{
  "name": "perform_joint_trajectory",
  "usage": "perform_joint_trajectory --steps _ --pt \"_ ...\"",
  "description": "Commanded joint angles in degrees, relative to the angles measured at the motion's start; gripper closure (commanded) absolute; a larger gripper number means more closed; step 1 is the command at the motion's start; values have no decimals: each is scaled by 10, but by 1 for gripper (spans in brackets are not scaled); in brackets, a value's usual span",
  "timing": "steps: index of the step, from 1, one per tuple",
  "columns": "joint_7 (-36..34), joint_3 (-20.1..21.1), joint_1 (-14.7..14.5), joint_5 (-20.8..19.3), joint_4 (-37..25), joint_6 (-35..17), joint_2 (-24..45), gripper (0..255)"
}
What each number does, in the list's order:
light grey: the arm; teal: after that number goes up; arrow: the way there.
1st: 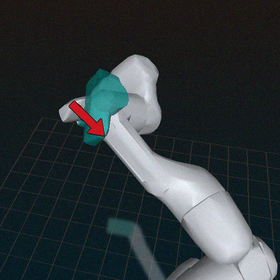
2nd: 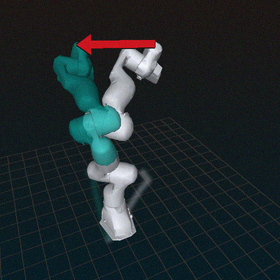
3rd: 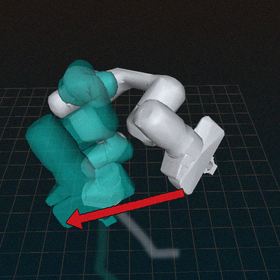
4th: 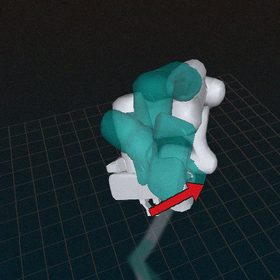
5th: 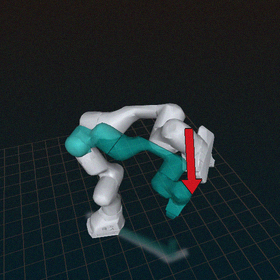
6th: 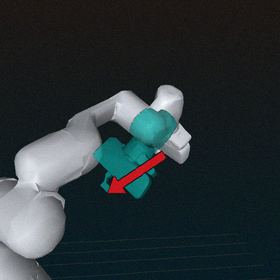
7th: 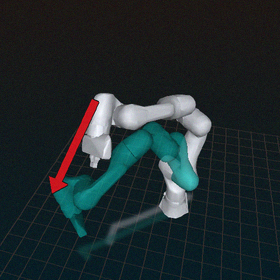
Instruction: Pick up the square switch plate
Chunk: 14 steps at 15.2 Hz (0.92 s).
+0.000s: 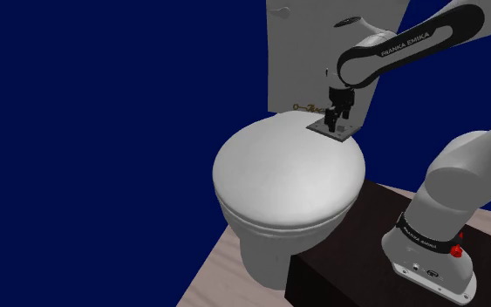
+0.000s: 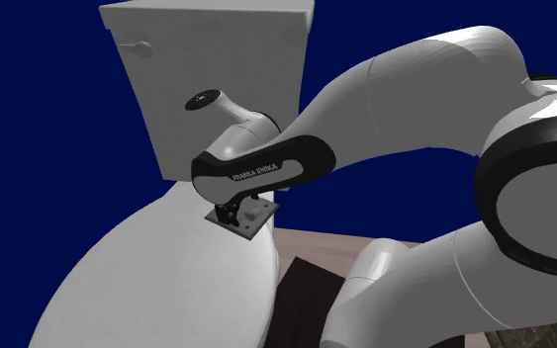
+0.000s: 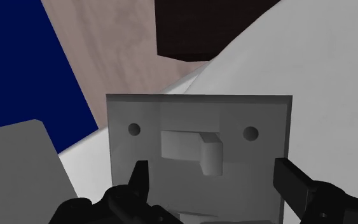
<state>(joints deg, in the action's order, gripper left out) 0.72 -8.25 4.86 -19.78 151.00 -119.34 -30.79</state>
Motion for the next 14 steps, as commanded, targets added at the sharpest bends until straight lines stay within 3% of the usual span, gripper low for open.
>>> perform_joint_trajectory --steps 1,10,14 --pt "-1 0 0 0 1 -2 1 255" --pt "-1 0 0 0 1 -1 0 255" --pt "7 3 -2 6 -21 33 -13 255"
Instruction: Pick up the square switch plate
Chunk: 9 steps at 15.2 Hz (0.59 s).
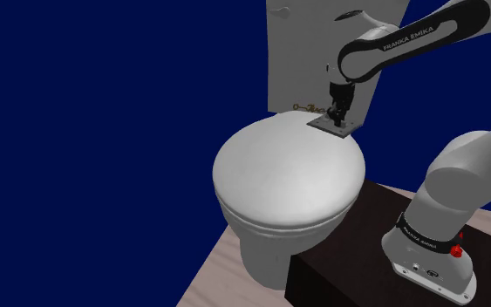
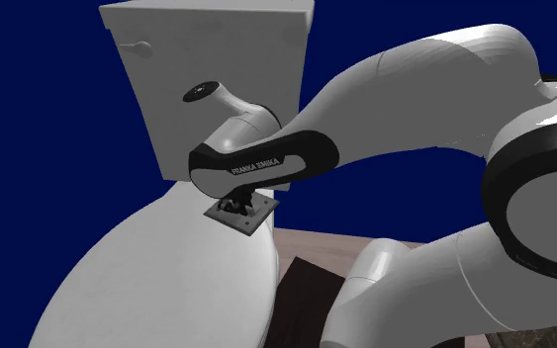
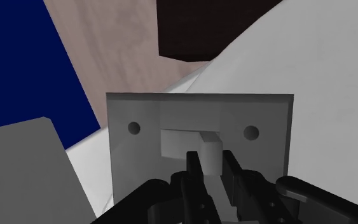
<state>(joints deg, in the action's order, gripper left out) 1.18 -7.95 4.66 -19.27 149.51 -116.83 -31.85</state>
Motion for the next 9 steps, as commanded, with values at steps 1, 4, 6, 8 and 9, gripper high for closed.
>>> perform_joint_trajectory --steps 1,4,6,8,9 --pt "5 1 0 2 -12 16 -5 255" --pt "10 3 -2 7 -29 41 -13 255" --pt "14 4 -3 9 -42 57 -17 255" --pt "17 6 -3 12 -55 73 -20 255" --pt "19 7 -4 13 -61 81 -22 255"
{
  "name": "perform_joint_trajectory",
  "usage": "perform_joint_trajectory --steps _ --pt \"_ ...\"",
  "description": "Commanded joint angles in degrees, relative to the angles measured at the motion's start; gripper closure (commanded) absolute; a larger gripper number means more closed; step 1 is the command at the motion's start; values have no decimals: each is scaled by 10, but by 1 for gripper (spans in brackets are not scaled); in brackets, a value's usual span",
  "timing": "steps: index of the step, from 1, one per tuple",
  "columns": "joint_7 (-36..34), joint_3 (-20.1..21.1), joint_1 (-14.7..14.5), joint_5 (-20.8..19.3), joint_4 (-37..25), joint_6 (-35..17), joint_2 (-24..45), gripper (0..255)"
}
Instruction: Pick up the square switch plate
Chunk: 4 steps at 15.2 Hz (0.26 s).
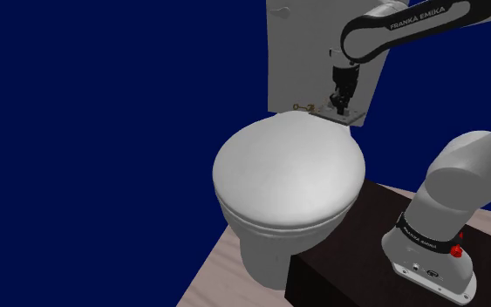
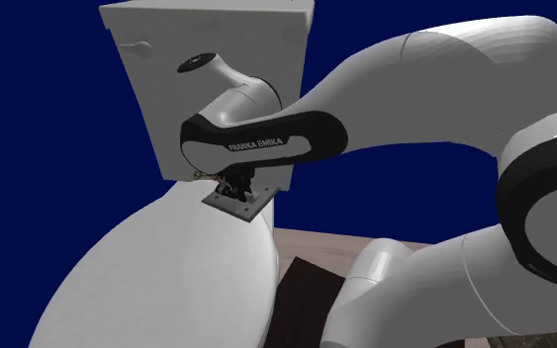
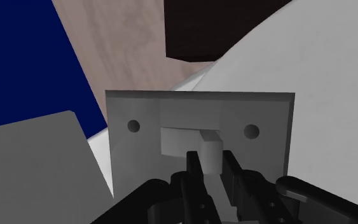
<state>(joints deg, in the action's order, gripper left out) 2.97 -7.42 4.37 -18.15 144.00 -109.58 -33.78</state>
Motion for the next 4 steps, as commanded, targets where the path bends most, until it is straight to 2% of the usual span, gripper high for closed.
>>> perform_joint_trajectory --steps 1,4 --pt "3 2 -1 3 -13 17 -4 255" --pt "5 3 -1 4 -21 26 -5 255"
